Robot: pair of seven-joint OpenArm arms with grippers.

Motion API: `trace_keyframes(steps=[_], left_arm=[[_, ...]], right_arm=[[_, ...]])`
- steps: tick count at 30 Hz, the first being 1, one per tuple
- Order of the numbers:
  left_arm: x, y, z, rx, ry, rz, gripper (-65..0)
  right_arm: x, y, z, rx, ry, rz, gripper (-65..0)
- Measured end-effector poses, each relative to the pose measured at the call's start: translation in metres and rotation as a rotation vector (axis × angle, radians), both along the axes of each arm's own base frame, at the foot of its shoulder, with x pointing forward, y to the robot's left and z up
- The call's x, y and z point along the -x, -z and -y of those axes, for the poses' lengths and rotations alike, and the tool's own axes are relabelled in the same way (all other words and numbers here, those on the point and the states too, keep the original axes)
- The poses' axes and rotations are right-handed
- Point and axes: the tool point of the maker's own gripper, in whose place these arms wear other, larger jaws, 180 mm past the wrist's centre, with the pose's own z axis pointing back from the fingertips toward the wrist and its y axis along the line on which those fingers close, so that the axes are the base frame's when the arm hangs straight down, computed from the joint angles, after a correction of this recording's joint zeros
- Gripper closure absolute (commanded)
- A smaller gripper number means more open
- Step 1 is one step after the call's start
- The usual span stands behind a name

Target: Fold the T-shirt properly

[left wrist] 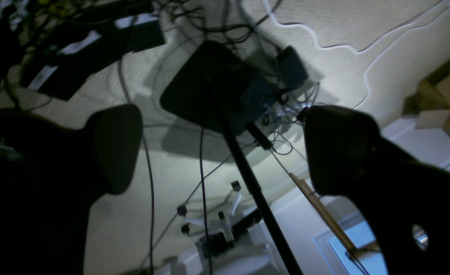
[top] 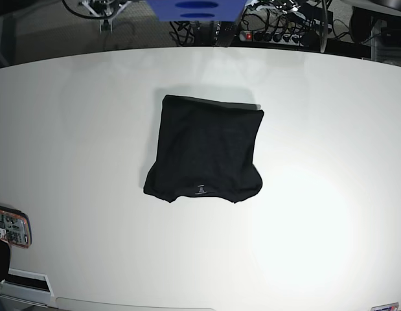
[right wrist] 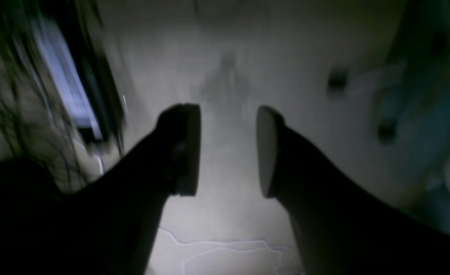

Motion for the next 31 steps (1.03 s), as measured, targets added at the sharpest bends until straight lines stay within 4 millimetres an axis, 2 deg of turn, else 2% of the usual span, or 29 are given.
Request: trace_keyframes(steps=[2,5,7,11,13,17,20,22,23,26,27,28,29,31], left_arm=[[-0.008,0.001,0.003,0.010,0.000,0.018,-65.0],[-0.024,0.003,0.003,0.010,0.002,0.049,-65.0],[-0.027,0.004,-0.001,0.002,0.007,0.053,-65.0],[-0.026,0.003,-0.011,-0.009,0.008,0.047,-65.0],[-0.035,0.004,-0.011,0.015,-0.003,0.086,-65.0],[-0.049,0.004,-0.010,0.041,-0.020,0.137,-65.0],[-0.049,0.005,-0.010,0.041,-0.018,0.142,-65.0],[-0.040,0.004,-0.011,0.041,-0.020,0.128,-65.0],[-0.032,0.003,-0.011,0.041,-0.019,0.114,-65.0],[-0.018,0.001,-0.012,0.037,-0.015,0.082,-65.0],[-0.016,0.001,-0.012,0.034,-0.013,0.076,-65.0],[-0.014,0.001,-0.014,0.022,-0.009,0.066,-65.0],[-0.015,0.001,-0.016,0.013,0.005,0.059,-65.0],[-0.018,0.002,-0.019,0.002,0.031,0.053,-65.0]], right_arm=[[0.006,0.001,-0.008,-0.013,0.004,-0.012,-22.8],[0.039,-0.001,-0.015,-0.031,0.015,-0.093,-22.8],[0.048,-0.002,-0.013,-0.028,0.016,-0.108,-22.8],[0.027,0.000,-0.011,-0.019,0.010,-0.062,-22.8],[0.013,0.001,-0.011,-0.020,0.006,-0.026,-22.8],[0.027,0.000,-0.011,-0.021,0.010,-0.059,-23.0],[0.033,0.000,-0.012,-0.023,0.012,-0.077,-23.0],[0.023,0.002,-0.013,-0.026,0.017,-0.078,-23.0],[0.009,0.004,-0.014,-0.029,0.019,-0.068,-23.0],[-0.058,0.007,-0.014,-0.030,0.011,0.059,-23.0],[-0.076,0.006,-0.012,-0.027,0.007,0.101,-23.0],[-0.085,0.005,-0.012,-0.025,0.006,0.115,-23.0],[-0.084,0.006,-0.011,-0.023,0.008,0.102,-23.1],[-0.061,0.008,-0.010,-0.024,0.016,0.037,-23.1]])
